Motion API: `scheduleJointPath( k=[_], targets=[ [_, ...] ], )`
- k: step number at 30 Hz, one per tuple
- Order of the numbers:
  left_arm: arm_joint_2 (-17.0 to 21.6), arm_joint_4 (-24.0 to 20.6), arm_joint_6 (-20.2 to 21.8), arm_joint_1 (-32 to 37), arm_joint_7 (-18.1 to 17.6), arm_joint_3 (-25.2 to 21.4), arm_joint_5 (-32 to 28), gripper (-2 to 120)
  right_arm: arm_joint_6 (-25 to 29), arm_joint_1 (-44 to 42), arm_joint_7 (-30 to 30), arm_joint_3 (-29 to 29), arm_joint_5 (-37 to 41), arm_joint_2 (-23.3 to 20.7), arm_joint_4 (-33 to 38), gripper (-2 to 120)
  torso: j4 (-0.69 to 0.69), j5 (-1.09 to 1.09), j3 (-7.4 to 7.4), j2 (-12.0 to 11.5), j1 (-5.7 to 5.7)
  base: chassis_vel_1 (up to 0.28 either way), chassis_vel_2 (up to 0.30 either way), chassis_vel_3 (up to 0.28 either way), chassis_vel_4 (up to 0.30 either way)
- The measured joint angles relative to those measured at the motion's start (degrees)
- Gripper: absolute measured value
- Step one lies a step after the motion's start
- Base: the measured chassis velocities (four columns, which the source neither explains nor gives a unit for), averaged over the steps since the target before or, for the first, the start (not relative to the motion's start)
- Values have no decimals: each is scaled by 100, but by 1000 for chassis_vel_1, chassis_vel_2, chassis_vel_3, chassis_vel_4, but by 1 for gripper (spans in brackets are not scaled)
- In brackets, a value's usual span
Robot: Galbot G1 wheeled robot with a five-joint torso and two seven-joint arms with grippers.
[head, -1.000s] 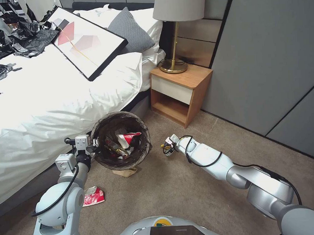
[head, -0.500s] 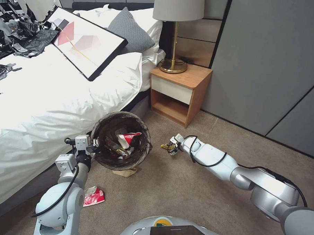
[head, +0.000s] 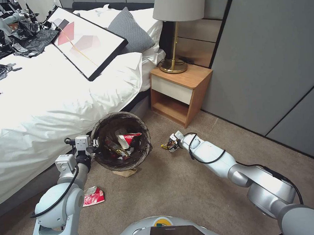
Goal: Pick up the trash bin, then pick up the garbage from the floor and place it into the trash bin.
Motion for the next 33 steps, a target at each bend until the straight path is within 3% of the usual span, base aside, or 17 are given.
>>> scheduleJointPath(
  k=[30,33],
  targets=[
    [-19,-8,-37,9,1,-32,-14,0,182,115,-40,2,-544,465,-655,100,0,0,0,0,0,0,0,0,0],
    [-25,3,-39,-1,1,-36,-14,0,184,165,-48,15,-617,501,-684,92,0,0,0,0,0,0,0,0,0]
  ],
)
